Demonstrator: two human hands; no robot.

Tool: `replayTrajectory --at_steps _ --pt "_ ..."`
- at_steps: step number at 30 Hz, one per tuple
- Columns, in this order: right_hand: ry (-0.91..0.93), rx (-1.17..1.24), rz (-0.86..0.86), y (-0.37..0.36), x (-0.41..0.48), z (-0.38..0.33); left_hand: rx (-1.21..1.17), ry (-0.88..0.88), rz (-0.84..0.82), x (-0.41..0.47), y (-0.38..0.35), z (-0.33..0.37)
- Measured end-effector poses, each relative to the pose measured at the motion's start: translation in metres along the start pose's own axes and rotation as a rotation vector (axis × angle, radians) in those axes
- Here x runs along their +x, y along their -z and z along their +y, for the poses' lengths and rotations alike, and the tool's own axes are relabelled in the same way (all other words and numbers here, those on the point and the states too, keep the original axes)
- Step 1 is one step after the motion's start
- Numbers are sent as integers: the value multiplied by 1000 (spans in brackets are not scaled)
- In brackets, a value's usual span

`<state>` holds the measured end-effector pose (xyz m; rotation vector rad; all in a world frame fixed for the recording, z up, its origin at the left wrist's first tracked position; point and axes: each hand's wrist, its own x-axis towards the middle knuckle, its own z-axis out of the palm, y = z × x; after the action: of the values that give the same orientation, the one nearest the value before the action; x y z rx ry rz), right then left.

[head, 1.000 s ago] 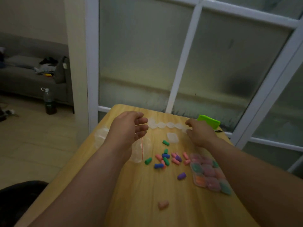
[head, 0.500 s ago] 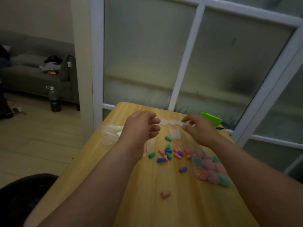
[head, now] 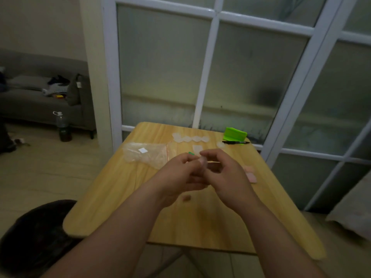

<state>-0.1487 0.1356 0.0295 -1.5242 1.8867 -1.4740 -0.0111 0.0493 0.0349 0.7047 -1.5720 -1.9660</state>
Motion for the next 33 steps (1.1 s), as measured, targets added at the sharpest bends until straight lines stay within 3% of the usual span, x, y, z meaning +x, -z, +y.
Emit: replayTrajectory --at_steps 3,7,12,33 --pt "-48 76 -27 -5 -9 2 7 -20 11 -8 4 -6" --pt "-294 383 13 -7 -6 2 50 -67 6 -12 8 -3" --pt "-409 550 -9 0 -5 10 114 -77 -28 -12 7 -7" --pt "-375 401 -77 2 -3 14 238 -41 -63 -12 9 -8"
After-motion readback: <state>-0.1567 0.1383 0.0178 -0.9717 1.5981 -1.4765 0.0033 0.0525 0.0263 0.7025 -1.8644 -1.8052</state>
